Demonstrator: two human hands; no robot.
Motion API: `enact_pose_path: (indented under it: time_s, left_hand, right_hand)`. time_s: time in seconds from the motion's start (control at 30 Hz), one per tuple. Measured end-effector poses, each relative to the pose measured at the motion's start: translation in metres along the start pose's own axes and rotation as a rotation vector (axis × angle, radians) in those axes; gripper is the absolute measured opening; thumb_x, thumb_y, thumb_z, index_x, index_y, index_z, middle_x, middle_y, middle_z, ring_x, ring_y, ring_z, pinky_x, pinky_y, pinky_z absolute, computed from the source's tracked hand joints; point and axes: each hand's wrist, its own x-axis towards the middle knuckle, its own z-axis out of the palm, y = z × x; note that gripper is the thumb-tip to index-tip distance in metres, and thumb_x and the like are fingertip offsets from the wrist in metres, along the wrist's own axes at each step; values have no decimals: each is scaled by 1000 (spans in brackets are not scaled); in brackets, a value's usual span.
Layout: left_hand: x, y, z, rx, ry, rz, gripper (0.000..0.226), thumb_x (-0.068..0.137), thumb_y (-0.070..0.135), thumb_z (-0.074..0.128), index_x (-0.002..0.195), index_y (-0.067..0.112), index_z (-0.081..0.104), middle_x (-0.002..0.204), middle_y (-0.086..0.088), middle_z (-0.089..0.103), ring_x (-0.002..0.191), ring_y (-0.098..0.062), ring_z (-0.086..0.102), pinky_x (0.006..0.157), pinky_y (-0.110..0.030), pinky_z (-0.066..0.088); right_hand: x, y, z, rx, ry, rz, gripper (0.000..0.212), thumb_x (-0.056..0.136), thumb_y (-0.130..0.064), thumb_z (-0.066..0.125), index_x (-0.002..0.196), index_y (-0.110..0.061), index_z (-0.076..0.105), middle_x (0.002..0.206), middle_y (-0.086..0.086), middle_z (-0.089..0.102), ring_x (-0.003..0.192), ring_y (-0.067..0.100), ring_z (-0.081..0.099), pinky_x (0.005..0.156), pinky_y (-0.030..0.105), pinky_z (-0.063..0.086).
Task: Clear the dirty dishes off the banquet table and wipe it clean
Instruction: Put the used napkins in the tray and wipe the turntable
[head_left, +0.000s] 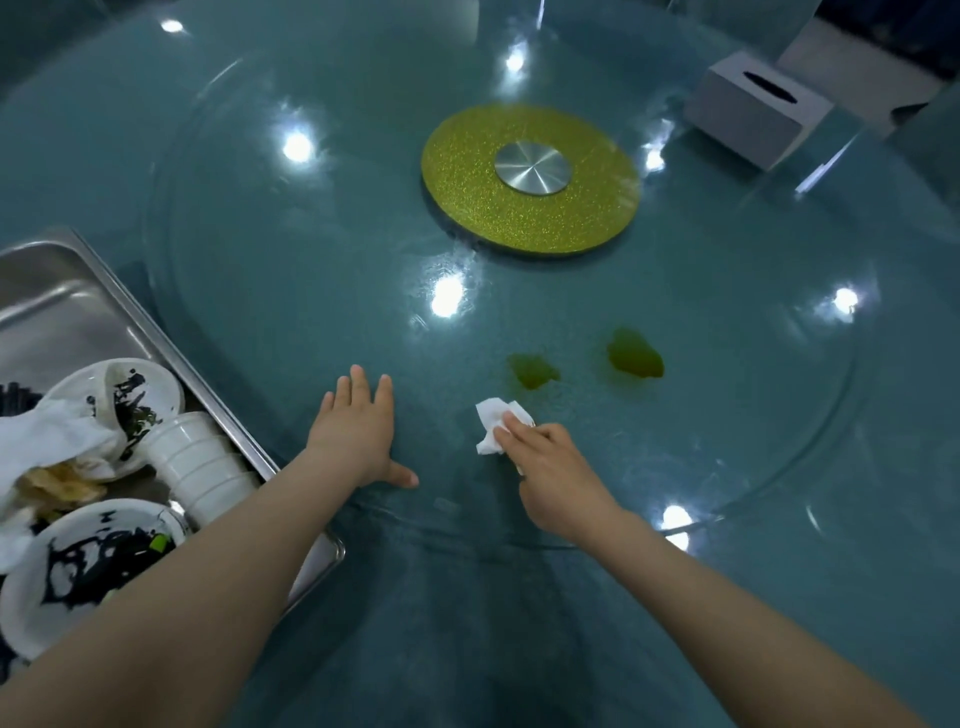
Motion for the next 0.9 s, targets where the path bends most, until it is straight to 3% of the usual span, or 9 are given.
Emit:
enact_pose_path:
  time_s: [0.13, 0.3, 0.43, 0.57, 0.77, 0.9]
  left_hand:
    - [0, 3, 2, 16, -6, -7, 139, 60, 69, 73, 148, 6, -14, 154, -28, -15, 145, -39, -6, 119, -46, 6]
    - [3, 1, 3, 16, -9, -4, 139, 60, 68, 73, 148, 6, -15, 154, -28, -16, 145, -40, -6, 118, -46, 6]
    - [5, -2, 1, 40, 2, 0, 139, 59, 69, 73, 148, 6, -12, 154, -29, -13, 145, -40, -3, 119, -47, 8]
    - [7, -3, -1, 48, -4, -11, 139, 58, 68, 75, 149, 6, -11, 154, -29, -12, 145, -40, -3, 118, -47, 9]
    - [10, -9, 0, 33, 7, -13, 139, 57, 65, 77, 149, 7, -10, 155, -28, -12, 145, -40, -3, 118, -46, 10]
    - [11, -16, 3, -13, 6, 0, 139, 57, 65, 78, 149, 9, -11, 155, -25, -15, 145, -38, -7, 117, -46, 10]
  right_hand:
    - [0, 5, 8, 87, 85, 18, 56, 91, 3, 43, 143, -18, 42, 154, -7, 28, 120, 24, 33, 102, 18, 24]
    - [0, 10, 12, 85, 218, -40, 45, 84, 10, 60, 126, -6, 61, 136, 7, 55, 103, 34, 53, 90, 33, 47]
    - [33, 5, 0, 57, 261, 47, 45, 89, 10, 47, 129, -7, 57, 140, 7, 52, 108, 32, 46, 88, 29, 38]
    - [89, 6, -23, -39, 273, 147, 40, 89, 6, 41, 117, -15, 61, 121, -3, 60, 92, 21, 35, 66, 24, 27]
    - [120, 6, -32, 31, 281, 245, 46, 86, 8, 44, 113, -24, 65, 104, -5, 62, 88, 18, 32, 62, 30, 33]
    - [95, 4, -21, 96, 346, 262, 37, 87, 0, 49, 113, -19, 67, 92, 9, 62, 95, 26, 45, 62, 29, 35]
